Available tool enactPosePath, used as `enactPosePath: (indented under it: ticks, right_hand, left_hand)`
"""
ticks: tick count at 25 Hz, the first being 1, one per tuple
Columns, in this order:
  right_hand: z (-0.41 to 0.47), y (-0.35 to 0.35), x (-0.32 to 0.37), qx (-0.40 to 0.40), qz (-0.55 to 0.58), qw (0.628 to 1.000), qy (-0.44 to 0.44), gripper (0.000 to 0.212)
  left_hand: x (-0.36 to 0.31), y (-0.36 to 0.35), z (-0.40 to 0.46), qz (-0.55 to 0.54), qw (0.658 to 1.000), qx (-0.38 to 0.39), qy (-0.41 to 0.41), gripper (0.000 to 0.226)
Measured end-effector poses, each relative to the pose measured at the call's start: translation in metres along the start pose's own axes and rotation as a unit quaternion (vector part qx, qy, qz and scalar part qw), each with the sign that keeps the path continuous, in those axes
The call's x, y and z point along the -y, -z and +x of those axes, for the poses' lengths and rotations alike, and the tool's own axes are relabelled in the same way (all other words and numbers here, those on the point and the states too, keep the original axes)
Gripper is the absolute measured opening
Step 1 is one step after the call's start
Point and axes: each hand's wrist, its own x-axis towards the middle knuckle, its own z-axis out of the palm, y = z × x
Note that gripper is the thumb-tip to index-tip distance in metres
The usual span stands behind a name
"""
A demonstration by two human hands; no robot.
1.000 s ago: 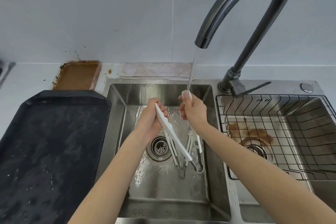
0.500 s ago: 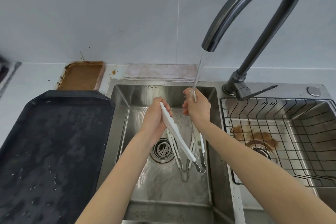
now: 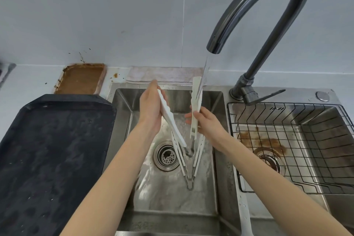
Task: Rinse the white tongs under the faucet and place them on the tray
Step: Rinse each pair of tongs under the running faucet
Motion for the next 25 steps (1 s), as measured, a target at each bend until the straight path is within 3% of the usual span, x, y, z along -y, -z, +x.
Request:
enactPosePath:
  ticks: [5, 7, 10, 14, 17, 20, 25]
  right_hand:
    - [0.001, 0.001, 0.002, -0.078, 0.083, 0.993, 0.001, 0.024]
    - [0.002, 0.002, -0.002, -0.096, 0.071, 0.993, 0.000, 0.023]
    - [-0.002, -0.001, -0.006, -0.099, 0.070, 0.993, 0.014, 0.031]
    - [-0.010, -0.002, -0.003, -0.131, 0.080, 0.987, 0.046, 0.027]
    - [-0.016, 0.001, 0.003, -0.139, 0.061, 0.986, 0.071, 0.021]
    - [-0.023, 0.003, 0.006, -0.136, 0.049, 0.985, 0.098, 0.022]
    - [-0.036, 0.010, 0.002, -0.151, 0.037, 0.981, 0.116, 0.012]
  left_hand:
    - [0.003, -0.003, 0.001, -0.012, 1.000, 0.021, -0.014, 0.040]
    - [0.017, 0.002, -0.001, 0.059, 0.997, 0.051, -0.017, 0.020]
    - [0.049, 0.014, -0.003, 0.185, 0.980, 0.076, 0.007, 0.031]
    - [0.071, 0.017, 0.002, 0.140, 0.982, 0.098, 0.079, 0.014]
    - [0.077, 0.006, 0.009, 0.136, 0.983, 0.088, 0.084, 0.027]
    - [0.078, -0.010, 0.008, 0.115, 0.987, 0.061, 0.091, 0.027]
    - [0.080, -0.033, 0.004, 0.139, 0.980, 0.097, 0.104, 0.042]
